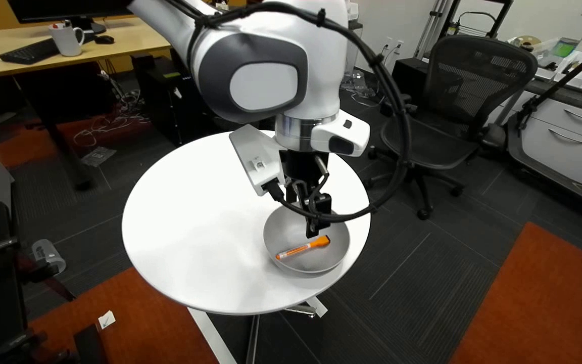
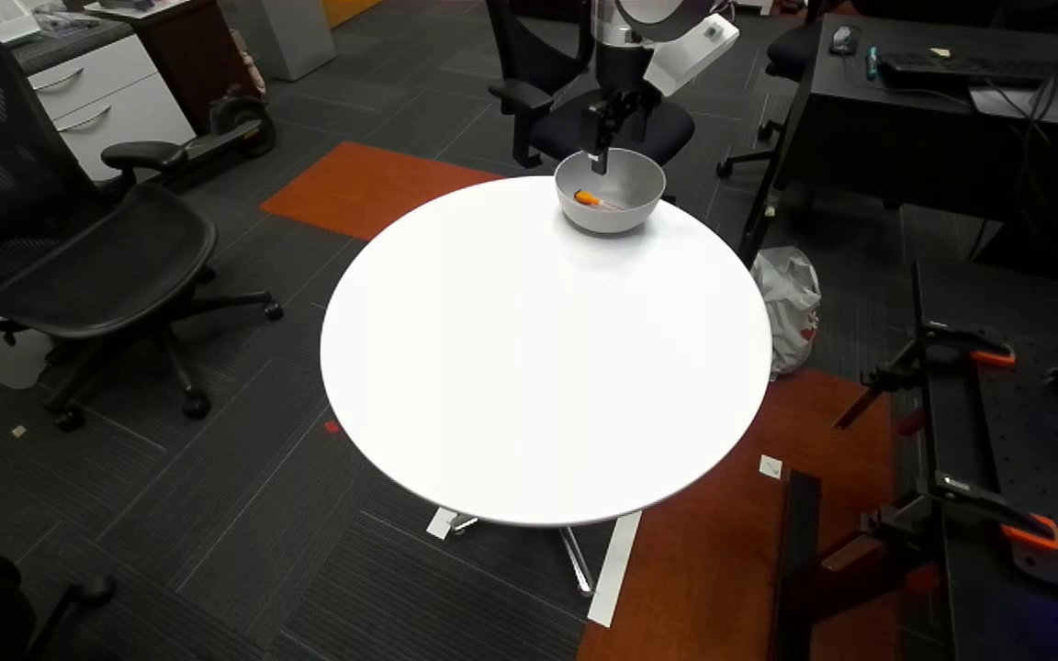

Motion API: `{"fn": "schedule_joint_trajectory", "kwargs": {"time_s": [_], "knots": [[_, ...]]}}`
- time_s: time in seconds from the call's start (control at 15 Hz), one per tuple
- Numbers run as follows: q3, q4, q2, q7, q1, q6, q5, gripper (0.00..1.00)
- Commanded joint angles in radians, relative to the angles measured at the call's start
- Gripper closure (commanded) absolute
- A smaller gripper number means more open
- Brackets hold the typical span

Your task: Remove the orange marker from the grey bowl

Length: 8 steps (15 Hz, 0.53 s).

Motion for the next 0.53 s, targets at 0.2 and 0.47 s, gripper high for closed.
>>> {"fn": "schedule_joint_trajectory", "kwargs": {"time_s": [0.2, 0.47], "knots": [[0.024, 0.134, 0.109, -0.003, -0.036, -0.090, 0.048, 0.00], [0.029, 0.179, 0.155, 0.006, -0.034, -0.124, 0.059, 0.00]]}}
